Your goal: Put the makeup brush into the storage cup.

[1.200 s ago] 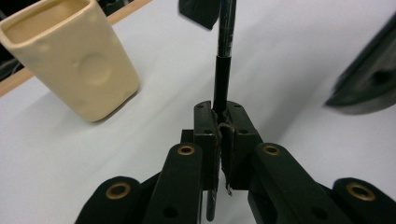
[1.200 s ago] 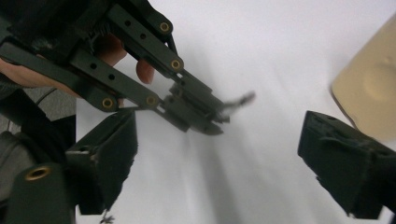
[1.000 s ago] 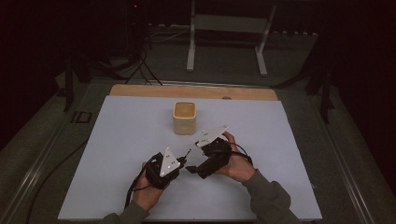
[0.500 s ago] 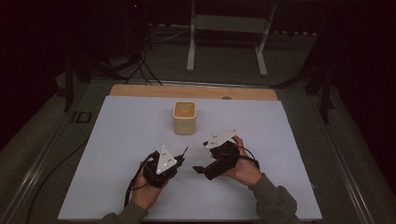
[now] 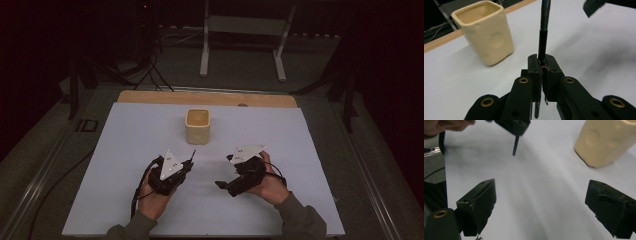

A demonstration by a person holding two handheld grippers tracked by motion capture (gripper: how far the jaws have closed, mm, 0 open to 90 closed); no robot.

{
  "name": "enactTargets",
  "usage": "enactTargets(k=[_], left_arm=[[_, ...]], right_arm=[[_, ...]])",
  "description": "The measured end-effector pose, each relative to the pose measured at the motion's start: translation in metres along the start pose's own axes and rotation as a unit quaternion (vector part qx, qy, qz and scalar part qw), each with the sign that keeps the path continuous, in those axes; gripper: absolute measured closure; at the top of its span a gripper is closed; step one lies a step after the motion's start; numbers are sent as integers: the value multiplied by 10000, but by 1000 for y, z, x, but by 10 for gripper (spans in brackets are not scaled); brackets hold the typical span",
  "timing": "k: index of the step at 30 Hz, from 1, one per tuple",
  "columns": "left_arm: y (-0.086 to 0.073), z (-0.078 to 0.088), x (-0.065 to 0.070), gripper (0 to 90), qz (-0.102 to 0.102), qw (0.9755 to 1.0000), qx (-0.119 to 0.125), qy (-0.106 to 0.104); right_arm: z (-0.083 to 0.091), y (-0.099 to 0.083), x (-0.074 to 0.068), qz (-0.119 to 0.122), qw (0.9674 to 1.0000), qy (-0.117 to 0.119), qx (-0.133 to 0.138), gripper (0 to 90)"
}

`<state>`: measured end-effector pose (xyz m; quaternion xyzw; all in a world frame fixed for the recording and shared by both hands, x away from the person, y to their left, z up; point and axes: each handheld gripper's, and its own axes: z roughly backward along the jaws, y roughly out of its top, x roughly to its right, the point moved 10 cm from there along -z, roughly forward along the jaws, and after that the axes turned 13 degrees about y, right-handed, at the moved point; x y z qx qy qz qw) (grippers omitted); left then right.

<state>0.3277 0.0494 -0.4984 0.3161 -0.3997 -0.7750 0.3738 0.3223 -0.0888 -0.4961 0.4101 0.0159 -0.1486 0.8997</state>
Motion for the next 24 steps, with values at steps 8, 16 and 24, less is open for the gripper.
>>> enactTargets(k=[8, 16, 24], left_arm=[[8, -2, -4, 868, 161, 9998, 85, 5], [13, -4, -7, 868, 311, 9994, 145, -6], [17, -7, -10, 868, 461, 9987, 206, -42]], right_arm=[[7, -16, 1, -84, 9997, -213, 31, 98], [16, -32, 2, -206, 9989, -405, 80, 98], [29, -49, 4, -328, 9977, -541, 239, 98]])
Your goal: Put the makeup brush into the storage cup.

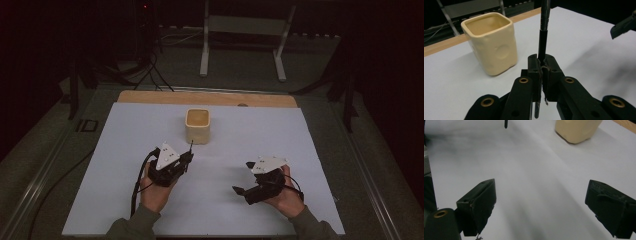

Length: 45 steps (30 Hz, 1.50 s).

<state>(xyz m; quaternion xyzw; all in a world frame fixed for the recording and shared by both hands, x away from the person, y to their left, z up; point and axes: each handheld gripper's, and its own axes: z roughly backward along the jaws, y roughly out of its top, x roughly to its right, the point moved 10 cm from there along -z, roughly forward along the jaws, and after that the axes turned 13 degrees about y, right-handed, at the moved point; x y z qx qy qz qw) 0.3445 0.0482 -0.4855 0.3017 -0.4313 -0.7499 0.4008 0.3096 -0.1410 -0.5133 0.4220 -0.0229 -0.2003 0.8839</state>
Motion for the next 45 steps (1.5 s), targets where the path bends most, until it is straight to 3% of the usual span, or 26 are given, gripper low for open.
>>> enactTargets(k=[25, 35, 45], left_arm=[[20, -13, -7, 868, 120, 9996, 231, 47], [28, -20, -12, 868, 238, 9992, 301, 74], [40, -25, -14, 868, 282, 9987, 416, 92]], right_arm=[[15, -17, 3, -202, 9987, -112, 455, 98], [23, -17, 6, -290, 9967, -148, 750, 98], [35, -21, 9, -386, 9938, -329, 987, 98]])
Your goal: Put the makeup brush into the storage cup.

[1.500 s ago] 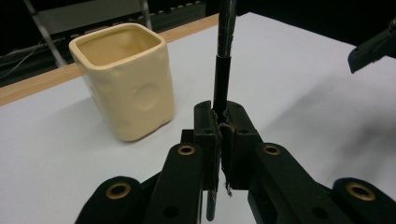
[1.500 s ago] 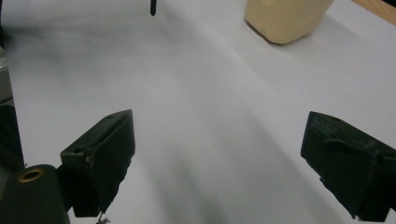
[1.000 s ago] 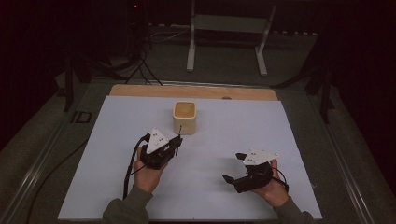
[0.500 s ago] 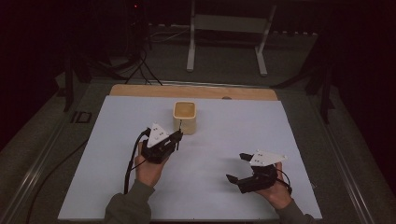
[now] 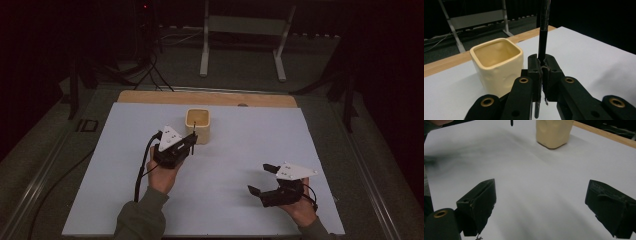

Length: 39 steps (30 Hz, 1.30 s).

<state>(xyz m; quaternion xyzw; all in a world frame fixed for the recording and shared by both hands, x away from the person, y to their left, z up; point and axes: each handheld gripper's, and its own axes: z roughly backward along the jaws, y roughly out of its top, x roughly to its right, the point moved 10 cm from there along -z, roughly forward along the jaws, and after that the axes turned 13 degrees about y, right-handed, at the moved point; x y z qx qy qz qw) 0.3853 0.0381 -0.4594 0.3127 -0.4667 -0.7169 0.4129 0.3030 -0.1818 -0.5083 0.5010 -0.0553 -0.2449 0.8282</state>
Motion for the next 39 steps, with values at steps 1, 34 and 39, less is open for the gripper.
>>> enactTargets(k=[1, 34, 39], left_arm=[[1, 0, 0, 868, 16, 10000, 3, 1], [27, -20, -2, 868, 141, 9997, 182, 114], [28, -23, -3, 868, 152, 9996, 178, 141]], right_arm=[[1, 0, 1, -9, 10000, -17, 17, 98], [18, -13, 5, -170, 9996, -182, 146, 98], [19, -14, 5, -178, 9995, -199, 153, 98]])
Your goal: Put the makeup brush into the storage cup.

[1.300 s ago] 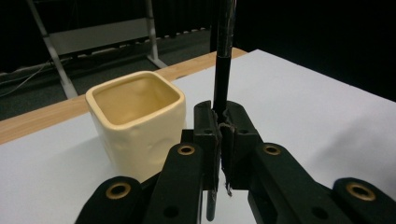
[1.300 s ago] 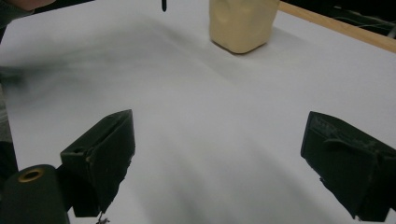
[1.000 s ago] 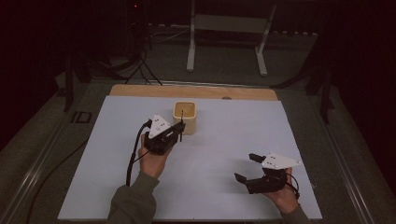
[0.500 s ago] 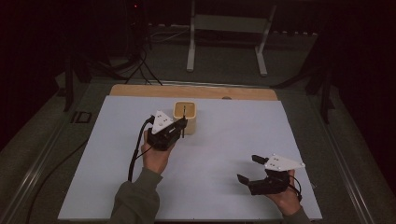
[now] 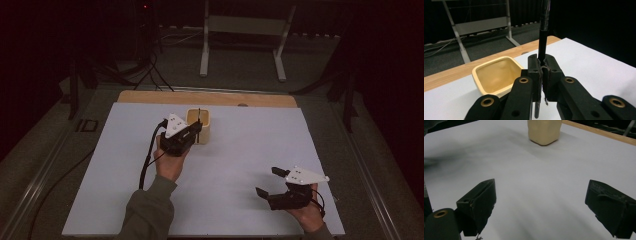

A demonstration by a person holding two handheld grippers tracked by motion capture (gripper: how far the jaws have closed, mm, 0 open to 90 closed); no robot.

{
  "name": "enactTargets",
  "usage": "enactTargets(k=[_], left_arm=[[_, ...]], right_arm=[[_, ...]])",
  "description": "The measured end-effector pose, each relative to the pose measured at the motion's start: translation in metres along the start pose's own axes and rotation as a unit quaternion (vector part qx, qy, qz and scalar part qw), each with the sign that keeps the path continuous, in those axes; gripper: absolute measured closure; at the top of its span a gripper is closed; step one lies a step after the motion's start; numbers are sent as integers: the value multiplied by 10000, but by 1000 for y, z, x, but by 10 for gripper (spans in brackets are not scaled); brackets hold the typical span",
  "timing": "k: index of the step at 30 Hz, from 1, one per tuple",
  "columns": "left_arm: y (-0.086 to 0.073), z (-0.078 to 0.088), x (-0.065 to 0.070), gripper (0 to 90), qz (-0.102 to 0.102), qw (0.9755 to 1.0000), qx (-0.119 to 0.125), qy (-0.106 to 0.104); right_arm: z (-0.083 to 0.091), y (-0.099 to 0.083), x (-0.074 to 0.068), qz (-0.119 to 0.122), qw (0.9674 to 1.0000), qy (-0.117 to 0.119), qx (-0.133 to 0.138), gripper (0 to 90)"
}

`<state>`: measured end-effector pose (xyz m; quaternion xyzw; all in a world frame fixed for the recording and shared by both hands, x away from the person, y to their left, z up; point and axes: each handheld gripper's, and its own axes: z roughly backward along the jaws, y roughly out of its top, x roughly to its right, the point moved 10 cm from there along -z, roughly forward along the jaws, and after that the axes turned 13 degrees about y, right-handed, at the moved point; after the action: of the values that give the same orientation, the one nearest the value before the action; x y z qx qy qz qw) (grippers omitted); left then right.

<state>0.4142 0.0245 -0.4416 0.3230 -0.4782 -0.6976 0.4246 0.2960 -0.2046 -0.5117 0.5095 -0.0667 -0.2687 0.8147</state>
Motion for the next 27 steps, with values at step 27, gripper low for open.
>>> enactTargets(k=[27], left_arm=[[12, -24, -16, 868, 228, 9995, -3, 240]], right_arm=[[3, -3, 3, -94, 9999, -29, 34, 98]])
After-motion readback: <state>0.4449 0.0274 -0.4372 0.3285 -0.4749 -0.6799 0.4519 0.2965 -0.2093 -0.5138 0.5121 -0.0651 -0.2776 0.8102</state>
